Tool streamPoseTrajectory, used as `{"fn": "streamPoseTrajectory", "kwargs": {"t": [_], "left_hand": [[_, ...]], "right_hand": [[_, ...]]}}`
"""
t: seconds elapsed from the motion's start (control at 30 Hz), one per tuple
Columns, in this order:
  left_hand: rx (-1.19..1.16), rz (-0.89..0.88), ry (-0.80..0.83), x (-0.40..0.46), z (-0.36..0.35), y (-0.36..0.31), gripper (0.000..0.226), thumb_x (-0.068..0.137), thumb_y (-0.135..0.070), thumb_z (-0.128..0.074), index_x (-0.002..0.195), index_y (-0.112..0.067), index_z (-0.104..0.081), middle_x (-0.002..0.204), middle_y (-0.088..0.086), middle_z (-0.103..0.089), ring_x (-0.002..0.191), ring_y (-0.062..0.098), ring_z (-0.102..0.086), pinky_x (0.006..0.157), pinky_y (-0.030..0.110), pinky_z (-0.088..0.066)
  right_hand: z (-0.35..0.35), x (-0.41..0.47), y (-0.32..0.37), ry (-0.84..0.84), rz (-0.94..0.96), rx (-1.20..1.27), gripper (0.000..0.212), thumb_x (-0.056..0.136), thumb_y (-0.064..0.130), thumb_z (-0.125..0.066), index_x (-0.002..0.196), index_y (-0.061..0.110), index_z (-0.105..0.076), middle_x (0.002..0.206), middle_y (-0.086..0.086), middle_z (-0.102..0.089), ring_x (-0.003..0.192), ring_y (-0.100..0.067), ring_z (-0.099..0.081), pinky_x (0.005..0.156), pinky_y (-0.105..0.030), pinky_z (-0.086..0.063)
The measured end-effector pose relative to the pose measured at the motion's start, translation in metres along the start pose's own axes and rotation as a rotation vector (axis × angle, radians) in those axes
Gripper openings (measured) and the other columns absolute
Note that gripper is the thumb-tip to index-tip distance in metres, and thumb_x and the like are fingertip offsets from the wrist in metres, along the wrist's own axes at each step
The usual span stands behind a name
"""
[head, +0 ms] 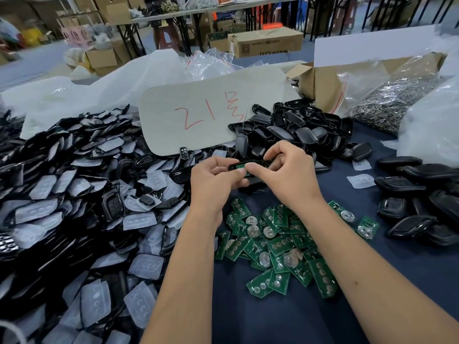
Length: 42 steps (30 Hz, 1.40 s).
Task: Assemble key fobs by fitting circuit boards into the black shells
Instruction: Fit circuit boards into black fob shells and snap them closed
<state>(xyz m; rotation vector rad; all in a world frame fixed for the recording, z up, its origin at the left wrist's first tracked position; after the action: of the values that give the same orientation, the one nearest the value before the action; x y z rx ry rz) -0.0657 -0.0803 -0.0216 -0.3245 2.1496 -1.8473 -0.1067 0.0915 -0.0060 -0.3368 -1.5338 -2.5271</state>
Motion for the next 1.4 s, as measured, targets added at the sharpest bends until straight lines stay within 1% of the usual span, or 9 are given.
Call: {"fn": "streamPoseTrajectory", "kwargs": {"t": [0.23,0.33,0.53,0.63,0.73,0.93,1.13,1.3,1.4], "left_hand": [[-0.061,0.016,0.047,0.004,0.003,-0.002,0.019,0.085,0.014,-0.073,0.091,-0.004,-0.071,0.076,0.010,-0.071,0.052,0.016,-0.061,0.059,0.022,-0.056],[-0.091,0.003,0.037,0.005,0.005,-0.004,0.020,0.085,0.014,-0.071,0.093,-0.005,-0.070,0.075,0.009,-0.070,0.053,0.016,-0.060,0.058,0.023,-0.055],[-0.212,-0.012,0.040,0.003,-0.006,-0.005,0.011,0.089,0.005,-0.073,0.087,-0.005,-0.068,0.071,0.007,-0.065,0.058,0.014,-0.059,0.058,0.021,-0.052],[-0.202,-0.020,0.033,0.001,-0.012,-0.005,0.010,0.091,-0.002,-0.075,0.083,-0.008,-0.072,0.076,0.016,-0.063,0.069,0.027,-0.055,0.067,0.035,-0.051],[-0.158,-0.065,-0.012,0.001,-0.004,-0.015,0.014,0.091,-0.004,-0.074,0.079,-0.010,-0.072,0.078,0.017,-0.062,0.075,0.033,-0.053,0.073,0.048,-0.047],[-0.146,-0.248,-0.256,-0.003,0.070,-0.064,0.020,0.095,-0.002,-0.065,0.078,-0.013,-0.070,0.070,0.000,-0.066,0.064,0.014,-0.059,0.057,0.027,-0.050],[-0.426,-0.266,-0.518,-0.017,0.165,-0.082,0.015,0.101,-0.007,-0.061,0.087,-0.008,-0.068,0.077,0.006,-0.067,0.063,0.024,-0.065,0.054,0.026,-0.055],[-0.441,-0.294,-0.562,-0.019,0.186,-0.079,0.011,0.104,-0.008,-0.059,0.100,-0.004,-0.068,0.076,0.008,-0.064,0.057,0.019,-0.066,0.054,0.023,-0.055],[-0.423,-0.313,-0.558,-0.018,0.182,-0.079,0.014,0.104,-0.003,-0.055,0.103,-0.005,-0.069,0.081,0.009,-0.065,0.064,0.021,-0.067,0.061,0.028,-0.058]], "right_hand": [[-0.009,-0.001,0.008,0.247,0.026,0.304,0.002,0.093,0.018,-0.078,0.092,0.020,-0.079,0.077,-0.010,-0.075,0.059,-0.019,-0.065,0.050,-0.030,-0.053],[-0.014,-0.003,0.008,0.335,-0.054,0.543,0.011,0.097,0.001,-0.069,0.100,0.008,-0.077,0.079,-0.018,-0.075,0.063,-0.019,-0.068,0.053,-0.025,-0.055],[-0.018,-0.001,0.009,0.211,-0.143,0.733,0.007,0.091,-0.003,-0.073,0.095,0.002,-0.074,0.069,-0.006,-0.072,0.054,-0.011,-0.064,0.051,-0.021,-0.054],[-0.020,-0.003,0.012,0.132,-0.170,0.761,0.004,0.092,-0.002,-0.073,0.096,-0.001,-0.073,0.067,-0.009,-0.072,0.052,-0.012,-0.064,0.051,-0.023,-0.055],[-0.026,-0.008,0.020,0.045,-0.132,0.711,0.010,0.093,0.002,-0.075,0.100,-0.004,-0.070,0.067,-0.009,-0.071,0.052,-0.015,-0.065,0.051,-0.027,-0.056],[-0.066,-0.032,0.071,0.114,0.125,0.320,0.020,0.090,0.025,-0.079,0.101,0.022,-0.062,0.082,0.005,-0.069,0.061,-0.008,-0.067,0.060,-0.029,-0.056],[-0.139,-0.082,0.121,0.640,0.723,-0.409,0.036,0.090,0.024,-0.074,0.125,0.019,-0.068,0.120,0.000,-0.055,0.118,-0.022,-0.048,0.091,-0.041,-0.050],[-0.143,-0.082,0.134,0.582,0.807,-0.437,0.020,0.099,0.024,-0.064,0.114,0.022,-0.078,0.118,0.003,-0.056,0.118,-0.019,-0.042,0.096,-0.028,-0.043],[-0.127,-0.068,0.129,0.569,0.635,-0.237,0.015,0.098,0.025,-0.070,0.104,0.016,-0.080,0.103,0.001,-0.064,0.101,-0.013,-0.047,0.087,-0.024,-0.036]]}}
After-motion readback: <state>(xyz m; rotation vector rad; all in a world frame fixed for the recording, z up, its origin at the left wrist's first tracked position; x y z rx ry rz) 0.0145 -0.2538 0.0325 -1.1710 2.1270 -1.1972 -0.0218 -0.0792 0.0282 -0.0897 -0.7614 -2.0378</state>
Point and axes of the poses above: each hand's wrist, its own x-axis towards the middle knuckle, its own z-axis out of the back of the hand, y = z × x, the point moved 6 cm from there along x, towards the middle knuckle
